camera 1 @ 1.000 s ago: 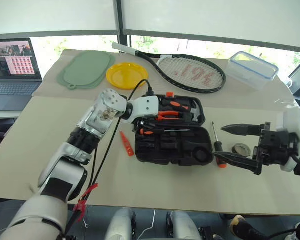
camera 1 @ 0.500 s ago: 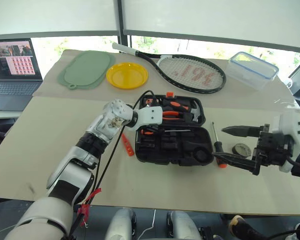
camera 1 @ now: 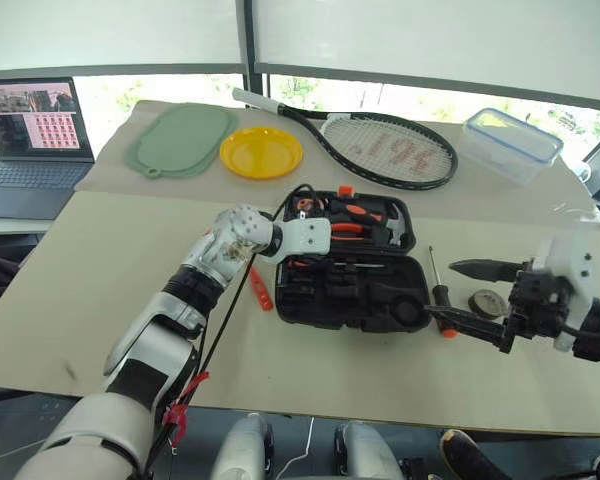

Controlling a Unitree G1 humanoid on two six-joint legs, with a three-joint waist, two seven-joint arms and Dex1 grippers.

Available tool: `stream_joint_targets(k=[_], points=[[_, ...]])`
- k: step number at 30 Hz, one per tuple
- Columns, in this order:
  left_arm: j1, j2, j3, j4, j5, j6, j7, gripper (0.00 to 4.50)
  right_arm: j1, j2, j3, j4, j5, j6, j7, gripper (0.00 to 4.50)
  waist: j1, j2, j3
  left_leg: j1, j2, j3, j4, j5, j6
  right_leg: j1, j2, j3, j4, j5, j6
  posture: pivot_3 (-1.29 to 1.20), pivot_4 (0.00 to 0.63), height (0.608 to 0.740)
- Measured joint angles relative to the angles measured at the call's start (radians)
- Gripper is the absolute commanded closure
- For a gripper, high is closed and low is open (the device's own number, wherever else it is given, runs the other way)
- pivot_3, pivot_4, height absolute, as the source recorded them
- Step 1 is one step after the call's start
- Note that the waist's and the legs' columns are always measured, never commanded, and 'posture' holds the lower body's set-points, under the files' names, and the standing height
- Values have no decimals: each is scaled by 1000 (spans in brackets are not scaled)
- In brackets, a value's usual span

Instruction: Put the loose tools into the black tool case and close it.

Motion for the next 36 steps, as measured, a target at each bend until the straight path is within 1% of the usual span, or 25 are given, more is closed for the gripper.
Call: stream_joint_targets(k=[1, 2, 3, 5, 6, 7, 8, 9, 11, 13, 15, 16, 18, 22, 25, 28, 32, 33, 36], points=[[8, 12, 24, -19, -25, 25, -11, 3273, 14, 11, -12, 0, 0, 8, -12, 0, -4, 0, 0, 0, 0, 0, 0, 0, 0, -1, 0, 0, 0, 0, 0, 0, 150, 738], [34, 46, 95, -100, -108, 113, -43, 2770, 75, 43, -63, -7, 2, 33, -40, 0, -8, 0, 0, -1, 2, 0, 0, 0, 0, -1, 0, 0, 0, 0, 0, 0, 150, 738], [52, 72, 140, -156, -160, 163, -59, 2537, 114, 63, -98, -10, 3, 47, -52, 0, -10, 0, 0, -1, 2, 0, -1, 0, 0, -1, 0, 0, 0, 0, 0, 0, 150, 738], [78, 130, 219, -272, -254, 282, -85, 1873, 189, 100, -166, -19, 3, 74, -73, 0, -16, 1, 0, 0, 2, 0, -1, 0, 0, 0, -1, 0, 0, 0, 0, 0, 150, 738], [93, 153, 241, -330, -292, 337, -95, 1509, 218, 119, -194, -32, 6, 82, -80, 0, -17, 1, 0, 0, 2, 0, -1, 0, 0, 1, -1, 0, -1, 0, 0, 0, 150, 738], [125, 196, 268, -420, -355, 434, -115, 1196, 276, 148, -237, -57, 16, 100, -91, 0, -16, 2, -1, 1, 2, 0, -1, 0, 0, 2, -2, 0, -1, -1, 1, 0, 150, 738], [147, 222, 283, -469, -393, 483, -130, 989, 307, 166, -262, -72, 24, 108, -99, 0, -16, 2, -1, 2, 2, 0, -1, 0, 0, 3, -2, 0, -1, -1, 1, 0, 150, 738], [163, 237, 291, -505, -420, 524, -138, 512, 327, 179, -281, -82, 25, 118, -105, 0, -16, 2, -1, 3, 2, 0, -1, 0, 0, 4, -2, 0, -1, -1, 1, 0, 150, 738], [216, 271, 301, -612, -494, 600, -158, 19, 386, 213, -321, -121, 37, 130, -115, 0, -16, 2, -1, 3, 2, 0, -1, 0, 0, 4, -2, 1, 0, -1, 1, 0, 150, 738], [267, 315, 323, -726, -597, 682, -184, 19, 451, 252, -339, -170, 48, 141, -131, 0, -19, 2, -1, 3, 2, 0, -1, 0, 0, 3, -1, 1, 0, -1, 0, 0, 150, 738], [298, 362, 354, -818, -695, 755, -211, 19, 483, 287, -325, -203, 54, 148, -155, 0, -21, 2, -1, 4, 3, 0, -1, 0, 0, 3, -1, 1, 1, -1, 0, 0, 150, 738], [301, 385, 366, -862, -742, 783, -218, 19, 487, 298, -302, -216, 57, 150, -171, 0, -22, 2, -1, 4, 2, 0, -1, 0, 0, 3, -1, 1, 1, -1, 0, 0, 150, 738], [306, 421, 369, -915, -783, 800, -225, 19, 447, 299, -236, -222, 53, 153, -203, 0, -24, 3, -1, 6, 2, 1, -1, 0, -1, 4, -1, 3, 0, -2, -1, 0, 150, 738], [317, 446, 350, -944, -800, 795, -221, 19, 324, 303, -73, -186, -10, 151, -285, 0, -22, 3, -1, 6, 1, 1, -1, 1, -1, 4, 0, 3, 1, -2, -2, 0, 150, 738], [328, 461, 336, -945, -788, 755, -208, 19, 215, 321, 37, -110, -99, 137, -369, 0, -18, 3, -1, 5, 0, 1, -1, 1, -1, 3, 0, 2, 0, -3, -2, 0, 150, 738], [327, 465, 321, -945, -779, 736, -193, 19, 147, 352, 124, -33, -172, 116, -424, 0, -18, 3, -1, 5, 0, 1, -2, 1, -1, 3, 1, 2, 0, -3, -2, 0, 150, 738], [316, 469, 313, -939, -778, 733, -184, 19, 86, 403, 192, 58, -249, 80, -480, 0, -20, 3, -1, 5, 0, 1, -2, 1, -2, 2, 1, 2, 0, -3, -2, 0, 150, 738], [306, 470, 311, -937, -778, 732, -179, 0, 63, 418, 210, 74, -266, 64, -492, 511, -21, 3, -1, 5, 0, 1, -2, 1, -2, 2, 1, 2, 0, -3, -2, 0, 150, 738], [297, 470, 309, -935, -777, 729, -172, 0, 42, 440, 231, 92, -289, 41, -507, 1338, -22, 3, -1, 5, 0, 1, -3, 1, -2, 2, 2, 3, 0, -3, -2, 0, 150, 738]])
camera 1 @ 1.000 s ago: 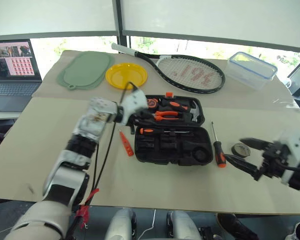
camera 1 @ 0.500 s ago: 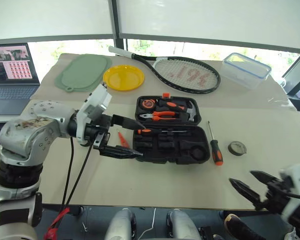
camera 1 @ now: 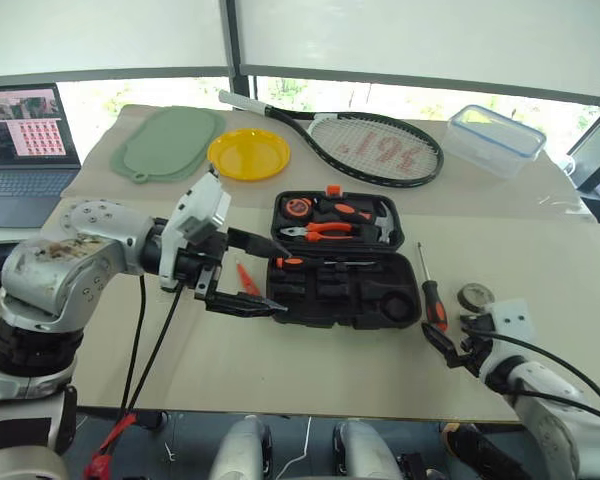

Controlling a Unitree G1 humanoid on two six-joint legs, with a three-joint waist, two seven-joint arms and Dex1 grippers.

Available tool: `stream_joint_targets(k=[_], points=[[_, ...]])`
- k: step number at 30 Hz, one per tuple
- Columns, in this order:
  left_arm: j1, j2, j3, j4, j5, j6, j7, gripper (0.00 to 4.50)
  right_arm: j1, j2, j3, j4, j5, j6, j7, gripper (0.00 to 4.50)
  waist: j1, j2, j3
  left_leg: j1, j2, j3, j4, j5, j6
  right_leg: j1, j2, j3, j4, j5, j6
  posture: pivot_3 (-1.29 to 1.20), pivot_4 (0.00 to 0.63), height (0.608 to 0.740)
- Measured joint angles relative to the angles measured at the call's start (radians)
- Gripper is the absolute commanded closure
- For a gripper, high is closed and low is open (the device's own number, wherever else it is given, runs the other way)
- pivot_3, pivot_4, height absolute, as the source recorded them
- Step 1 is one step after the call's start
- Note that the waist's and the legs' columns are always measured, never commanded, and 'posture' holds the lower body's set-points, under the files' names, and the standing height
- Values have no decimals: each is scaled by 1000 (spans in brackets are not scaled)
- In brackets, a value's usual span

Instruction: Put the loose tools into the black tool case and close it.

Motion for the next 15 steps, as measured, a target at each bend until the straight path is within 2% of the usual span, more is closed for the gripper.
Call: stream_joint_targets(k=[6, 11, 15], points=[[-4, 0, -16, 18, 8, -18, 8, 0, -2, 68, 0, 18, -45, -54, -64, 3453, 1, 0, 0, 0, 0, 0, 0, 0, 0, 0, 0, 0, 0, 0, 0, 0, 150, 738], [-4, 4, -19, 24, 19, -36, 15, 0, 42, 97, -17, -20, -42, -62, -83, 3483, 2, 0, 0, 0, 0, 0, 0, 0, 0, 0, -1, 0, 0, 0, 0, 0, 150, 738], [20, 48, -12, 19, 20, -37, 17, 0, 14, 68, -123, -85, 42, -8, -65, 3483, -7, 1, 1, 0, 1, 1, 0, 0, 0, -1, -1, 1, 1, 0, 0, 0, 150, 738]])
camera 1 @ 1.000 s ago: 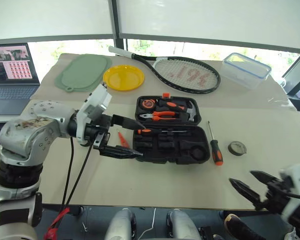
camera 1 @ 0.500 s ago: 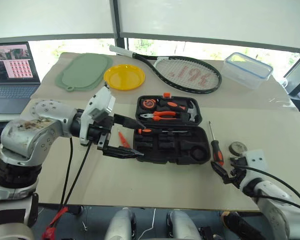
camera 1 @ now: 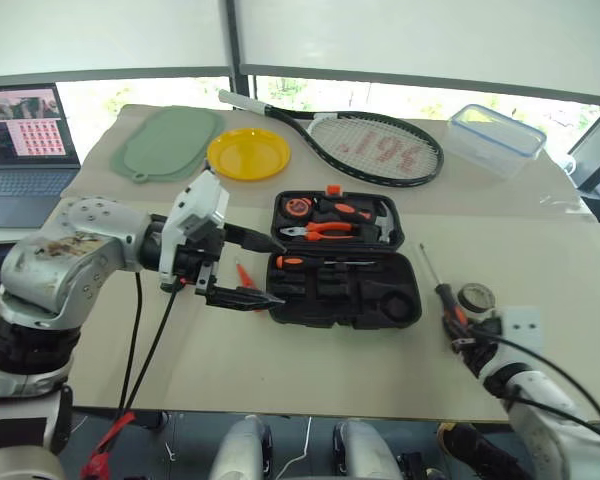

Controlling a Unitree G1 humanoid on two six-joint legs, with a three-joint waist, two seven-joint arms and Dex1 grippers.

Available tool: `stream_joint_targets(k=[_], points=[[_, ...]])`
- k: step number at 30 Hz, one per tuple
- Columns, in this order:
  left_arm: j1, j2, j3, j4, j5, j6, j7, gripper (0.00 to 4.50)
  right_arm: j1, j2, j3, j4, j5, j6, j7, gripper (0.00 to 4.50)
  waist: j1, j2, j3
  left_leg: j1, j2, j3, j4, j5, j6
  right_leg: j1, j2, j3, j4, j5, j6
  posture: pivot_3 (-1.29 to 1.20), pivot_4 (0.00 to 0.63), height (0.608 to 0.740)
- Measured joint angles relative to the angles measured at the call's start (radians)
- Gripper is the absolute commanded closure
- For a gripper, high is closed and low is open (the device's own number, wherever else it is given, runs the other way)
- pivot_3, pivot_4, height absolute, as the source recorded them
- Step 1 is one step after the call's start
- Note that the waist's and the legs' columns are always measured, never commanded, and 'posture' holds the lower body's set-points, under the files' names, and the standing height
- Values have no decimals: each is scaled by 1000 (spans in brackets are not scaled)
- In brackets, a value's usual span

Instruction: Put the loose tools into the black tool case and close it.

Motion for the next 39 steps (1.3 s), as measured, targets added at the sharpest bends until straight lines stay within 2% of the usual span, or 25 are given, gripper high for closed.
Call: stream_joint_targets(k=[3, 5, 7, 10, 14, 17, 21, 26, 37, 38, 39], points=[[38, 22, 4, -10, -2, 1, 0, 0, -114, -125, -51, -13, 85, 17, 93, 3483, -11, 0, 0, 1, 0, 0, -1, 0, 0, 0, 1, 1, 0, 0, 0, 0, 150, 738], [58, 32, 10, -26, -8, 2, 1, 0, -179, -217, -41, -7, 134, 10, 214, 3483, -12, 0, 0, 2, 0, 0, -4, 0, -1, 0, 1, -1, 0, -1, -2, 0, 150, 738], [75, 42, 19, -40, -13, 2, 4, 0, -253, -336, 30, 49, 151, -42, 405, 3483, -13, 0, 0, 2, 0, 0, -6, 1, -1, 0, 2, -1, -1, -1, -2, 0, 150, 738], [91, 50, 22, -51, -18, 1, 13, 0, -394, -437, 189, 207, 106, -160, 648, 3483, -14, 0, 1, 3, -1, 1, -6, 1, -1, 1, 1, 0, -2, -1, -2, 0, 150, 738], [107, 56, 40, -73, -36, 6, 45, 0, -625, -449, 365, 479, 21, -307, 886, 3483, -13, 0, 1, 2, -1, 1, -5, 1, -1, 0, 1, 0, -2, -1, -1, 0, 150, 738], [144, 70, 60, -105, -45, 8, 65, 0, -774, -434, 457, 692, -69, -441, 1008, 3483, -14, 0, 2, 2, -1, 1, -6, 1, -1, 0, 1, -1, -2, -1, -1, 0, 150, 738], [172, 84, 71, -127, -58, 16, 86, 0, -876, -384, 535, 914, -173, -613, 1104, 3483, -11, 0, 2, 1, -1, 1, -6, 1, -1, -1, 0, -2, -2, -1, -1, 0, 150, 738], [177, 97, 94, -134, -71, 19, 110, 0, -910, -337, 578, 1048, -237, -747, 1167, 3483, -12, 0, 2, 1, -1, 1, -6, 1, -1, -1, 0, -2, -2, -1, -1, 0, 150, 738], [180, 107, 99, -146, -79, 19, 134, 0, -957, -295, 592, 1186, -306, -824, 1167, 3483, -14, 1, 2, 1, -1, 1, -6, 1, -2, -1, 0, -2, -1, 0, -2, 0, 150, 738], [180, 107, 99, -145, -79, 19, 137, 0, -957, -295, 592, 1186, -308, -825, 1168, 2479, -14, 1, 2, 1, -1, 1, -7, 2, -3, -1, 0, -2, -1, 0, -2, 0, 150, 738], [179, 107, 99, -145, -79, 19, 138, 0, -957, -295, 592, 1186, -312, -828, 1170, 2242, -14, 1, 2, 1, -1, 1, -7, 2, -3, -1, 0, -2, -1, 0, -2, 0, 150, 738]])
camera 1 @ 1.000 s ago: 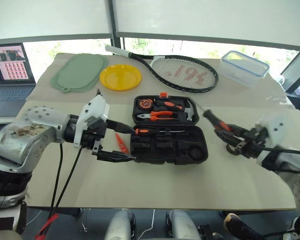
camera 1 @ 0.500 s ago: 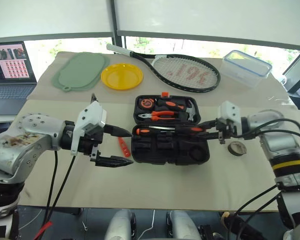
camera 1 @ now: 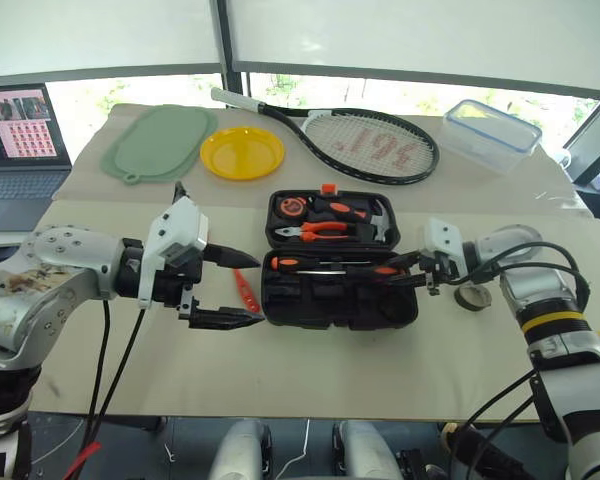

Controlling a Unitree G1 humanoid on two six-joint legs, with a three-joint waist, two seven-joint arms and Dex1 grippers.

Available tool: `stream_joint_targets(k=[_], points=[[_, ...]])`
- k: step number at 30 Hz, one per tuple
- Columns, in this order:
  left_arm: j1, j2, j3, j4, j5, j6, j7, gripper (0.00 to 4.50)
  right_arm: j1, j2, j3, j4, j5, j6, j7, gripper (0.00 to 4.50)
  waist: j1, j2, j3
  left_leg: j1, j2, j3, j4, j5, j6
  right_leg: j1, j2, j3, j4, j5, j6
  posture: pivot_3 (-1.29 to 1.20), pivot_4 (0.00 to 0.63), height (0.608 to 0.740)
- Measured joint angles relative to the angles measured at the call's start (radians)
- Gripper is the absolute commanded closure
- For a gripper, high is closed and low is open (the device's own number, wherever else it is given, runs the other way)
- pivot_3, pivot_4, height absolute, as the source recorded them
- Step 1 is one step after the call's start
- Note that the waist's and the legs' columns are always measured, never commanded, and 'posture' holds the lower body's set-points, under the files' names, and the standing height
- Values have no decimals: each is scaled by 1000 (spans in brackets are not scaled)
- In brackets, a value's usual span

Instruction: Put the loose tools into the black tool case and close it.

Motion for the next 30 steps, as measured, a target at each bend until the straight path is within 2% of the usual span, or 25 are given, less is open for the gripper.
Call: stream_joint_targets(k=[6, 7, 10, 11, 12, 15, 16, 23, 30], points=[[-11, 0, -3, 1, 1, -5, 1, 0, 0, 0, -11, -28, 9, 26, 3, 233, 0, 1, 0, 0, 0, 0, 0, 0, 0, 0, 0, 0, 0, 0, 0, 0, 150, 738], [-12, 0, -5, 2, 1, -7, 1, 0, 0, 0, -20, -45, 17, 39, 3, 26, 0, 1, 1, 0, 0, 0, 0, 0, 0, 0, 0, 0, 0, 0, 0, 0, 150, 738], [-14, -1, -10, 4, 2, -18, 0, 0, 0, 0, -52, -117, 55, 110, -6, 26, 0, 1, 1, 0, 0, 0, 0, 0, 0, 0, 0, 0, 0, 0, 0, 0, 150, 738], [-15, -1, -13, 6, 2, -20, -1, 0, 0, 5, -62, -144, 70, 141, -16, 517, 0, 1, 1, 0, 0, 0, 0, 0, 0, 0, 0, 0, 0, 0, 0, 0, 150, 738], [-18, -3, -21, 13, 7, -23, -1, 0, 4, 21, -78, -187, 85, 198, -47, 727, 0, 1, 1, 0, 0, 0, 0, 0, 0, 0, 0, 0, 1, 0, 0, 0, 150, 738], [-33, -10, -43, 21, 20, -30, -1, 0, 38, 63, -82, -279, 112, 288, -102, 1742, 1, 1, 1, 0, 0, 0, -1, 0, 0, 0, 0, 0, 1, 0, 0, 0, 150, 738], [-35, -10, -44, 24, 23, -37, -2, 0, 52, 73, -81, -293, 112, 302, -115, 2177, 3, 1, 1, 0, 0, 0, -1, 0, 0, 0, 0, 0, 0, 0, 0, 0, 150, 738], [-43, -13, -59, 46, 41, -62, -18, 0, 98, 109, -71, -306, 85, 340, -217, 4478, 6, 1, 1, 0, 0, 0, -1, 0, 0, 0, 0, 0, 0, 0, 0, 0, 150, 738], [-51, -24, -70, 61, 45, -67, -20, 0, 110, 116, -25, -300, 2, 314, -283, 4478, 2, 1, 1, 1, 0, 0, -1, 0, 0, 1, 0, 0, 0, 0, 0, 0, 150, 738]])
